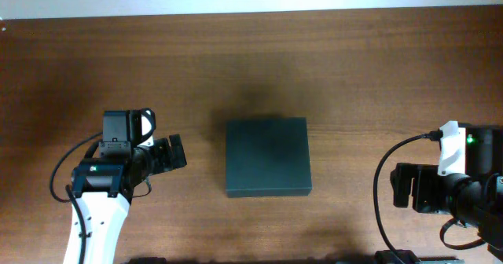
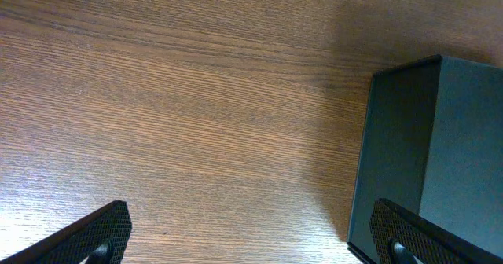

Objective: Pack container

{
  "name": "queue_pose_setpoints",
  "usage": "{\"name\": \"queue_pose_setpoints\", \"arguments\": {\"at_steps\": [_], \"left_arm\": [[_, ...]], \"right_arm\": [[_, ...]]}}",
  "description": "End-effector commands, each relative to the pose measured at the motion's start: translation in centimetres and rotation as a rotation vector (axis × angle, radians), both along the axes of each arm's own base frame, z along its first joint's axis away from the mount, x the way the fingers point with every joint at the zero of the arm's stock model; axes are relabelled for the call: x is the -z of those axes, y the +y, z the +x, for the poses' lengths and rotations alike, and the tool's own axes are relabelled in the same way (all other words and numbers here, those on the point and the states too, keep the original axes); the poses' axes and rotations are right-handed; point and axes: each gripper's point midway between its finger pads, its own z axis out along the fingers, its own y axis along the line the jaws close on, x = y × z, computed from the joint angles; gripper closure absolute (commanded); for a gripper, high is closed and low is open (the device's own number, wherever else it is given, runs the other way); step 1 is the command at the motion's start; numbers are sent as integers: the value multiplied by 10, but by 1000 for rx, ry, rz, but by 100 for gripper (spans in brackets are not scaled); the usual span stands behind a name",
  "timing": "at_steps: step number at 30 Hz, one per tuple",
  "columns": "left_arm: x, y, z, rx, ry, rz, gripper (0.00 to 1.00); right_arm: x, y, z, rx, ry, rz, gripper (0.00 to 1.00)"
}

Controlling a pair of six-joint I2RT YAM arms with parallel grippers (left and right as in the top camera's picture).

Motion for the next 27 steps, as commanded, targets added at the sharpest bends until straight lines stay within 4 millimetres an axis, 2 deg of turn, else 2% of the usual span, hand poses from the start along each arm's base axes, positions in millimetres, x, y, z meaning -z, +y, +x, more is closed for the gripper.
{"name": "queue_pose_setpoints", "arguments": {"at_steps": [1,21,24,27], "left_arm": [[0,-2,0,8,-2,-4,1],[0,-2,0,8,-2,-4,1],[0,-2,0,8,-2,-4,1],[0,-2,0,8,-2,-4,1]], "right_arm": [[0,4,0,-7,0,21,1],[0,3,1,-4,-3,16,1],[-8,3,16,-5,-75,14,1],[-26,3,33,-8,-196,12,1]]}}
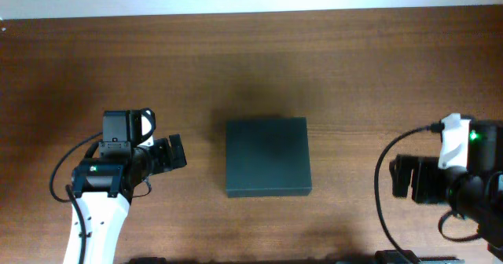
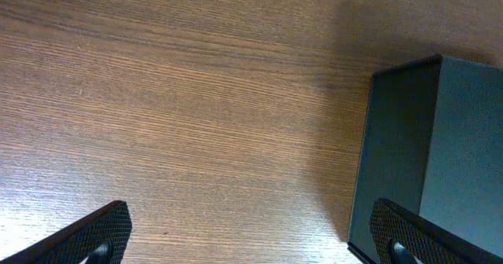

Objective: Pack container

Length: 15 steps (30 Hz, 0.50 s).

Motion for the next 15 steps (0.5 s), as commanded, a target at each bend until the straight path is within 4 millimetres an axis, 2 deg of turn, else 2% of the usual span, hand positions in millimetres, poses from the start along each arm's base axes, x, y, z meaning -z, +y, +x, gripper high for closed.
{"name": "queue_pose_setpoints", "arguments": {"at_steps": [1,2,6,12,15], "left_arm": [[0,-2,0,9,-2,-5,1],[0,-2,0,9,-2,-5,1],[0,-2,0,9,-2,-5,1],[0,-2,0,9,-2,-5,1],[0,-2,0,9,-2,-5,1]], "right_arm": [[-21,2,15,-7,-137,9,1],[-39,2,23,-7,-243,8,1],[-75,-1,29,4,-439,-5,1],[-108,-2,34,-33,-693,-67,1],[-114,-2,41,-46,-825,-93,1]]}}
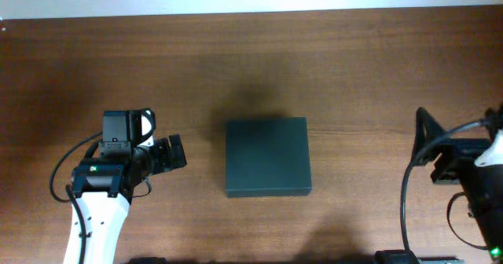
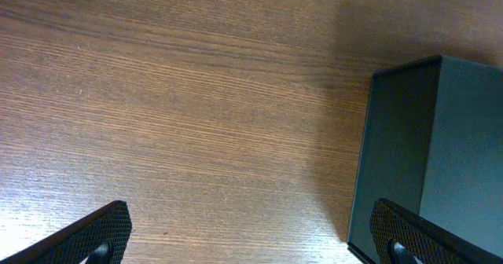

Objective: Pack container

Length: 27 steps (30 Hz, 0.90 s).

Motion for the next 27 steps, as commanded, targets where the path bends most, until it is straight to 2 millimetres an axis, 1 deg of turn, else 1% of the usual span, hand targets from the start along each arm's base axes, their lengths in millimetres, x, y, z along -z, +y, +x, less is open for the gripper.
{"name": "queue_pose_setpoints", "arguments": {"at_steps": [1,4,5,10,12,13,17,20,27], "left_arm": [[0,-2,0,9,-2,-5,1],[0,-2,0,9,-2,-5,1],[0,-2,0,9,-2,-5,1],[0,-2,0,9,-2,-5,1],[0,-2,0,9,-2,-5,1],[0,-2,0,9,-2,-5,1],[0,-2,0,9,-2,-5,1],[0,-2,0,9,-2,-5,1],[0,-2,0,9,-2,-5,1]], "right_arm": [[14,-1,7,-2,-60,-48,1],[16,-1,10,1,-177,-48,1],[18,-1,11,3,-256,-48,1],[24,-1,9,7,-426,-47,1],[31,-1,8,8,-471,-47,1],[39,0,7,6,-509,-48,1],[53,1,3,-2,-567,-48,1],[62,4,-6,-16,-620,-50,1],[70,4,-24,-17,-686,-51,1]]}}
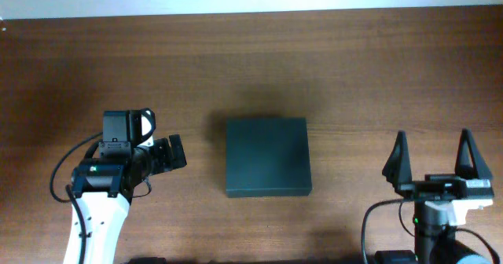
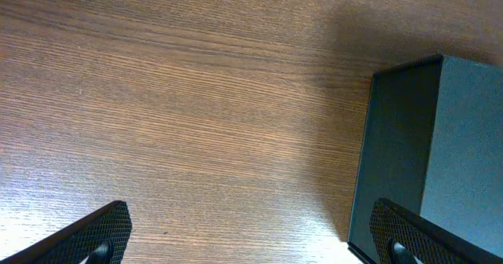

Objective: Pack container

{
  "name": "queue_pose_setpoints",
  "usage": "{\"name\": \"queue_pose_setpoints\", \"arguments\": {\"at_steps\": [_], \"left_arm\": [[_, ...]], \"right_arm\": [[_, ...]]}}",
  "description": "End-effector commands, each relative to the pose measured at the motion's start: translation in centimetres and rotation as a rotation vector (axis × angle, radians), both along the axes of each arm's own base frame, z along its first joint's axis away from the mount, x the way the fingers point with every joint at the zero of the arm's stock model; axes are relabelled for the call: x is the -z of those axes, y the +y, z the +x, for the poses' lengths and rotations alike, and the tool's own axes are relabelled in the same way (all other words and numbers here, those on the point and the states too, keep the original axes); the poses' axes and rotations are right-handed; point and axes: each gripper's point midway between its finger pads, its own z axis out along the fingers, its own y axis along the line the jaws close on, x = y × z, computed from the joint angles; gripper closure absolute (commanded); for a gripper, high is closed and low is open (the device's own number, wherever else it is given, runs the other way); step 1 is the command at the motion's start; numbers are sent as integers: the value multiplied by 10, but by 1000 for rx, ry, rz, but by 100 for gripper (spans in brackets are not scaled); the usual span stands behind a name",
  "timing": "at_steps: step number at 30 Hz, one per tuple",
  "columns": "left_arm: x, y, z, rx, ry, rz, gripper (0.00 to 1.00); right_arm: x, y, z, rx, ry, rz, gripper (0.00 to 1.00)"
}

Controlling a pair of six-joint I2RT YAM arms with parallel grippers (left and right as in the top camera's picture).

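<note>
A dark closed box (image 1: 267,156) sits flat at the middle of the wooden table (image 1: 330,67); its lid is on and nothing shows of its inside. To its left my left gripper (image 1: 176,152) points at the box, open and holding nothing. In the left wrist view the box (image 2: 440,154) fills the right side, and the left gripper (image 2: 250,236) has its mesh fingertips (image 2: 106,226) spread wide over bare wood, the right one overlapping the box's near corner. My right gripper (image 1: 432,160) stands at the front right, open, both fingers pointing toward the far edge.
A pale wall strip runs along the table's far edge. Black cables (image 1: 377,217) loop by the right arm's base at the front edge. No loose items show on the wood.
My right arm has swung from the right edge of the view to the front right, its fingers now spread and pointing away from me. The left arm and the box have not moved.
At first my right gripper lay at the right, pointing left toward the box. It then rose slightly, then sat turned at the far right edge, and now stands at the front right, open. The left gripper stayed open beside the closed box throughout.
</note>
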Motion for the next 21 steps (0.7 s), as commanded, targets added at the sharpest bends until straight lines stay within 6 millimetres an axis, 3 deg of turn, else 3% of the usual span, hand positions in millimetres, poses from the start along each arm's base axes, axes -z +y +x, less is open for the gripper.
{"name": "queue_pose_setpoints", "arguments": {"at_steps": [1,12,21], "left_arm": [[0,-2,0,9,-3,-4,1],[0,-2,0,8,-3,-4,1],[0,-2,0,8,-3,-4,1]], "right_arm": [[0,3,-11,-12,-46,-11,1],[8,4,-12,-19,-51,-14,1],[49,4,9,-19,38,-13,1]]}}
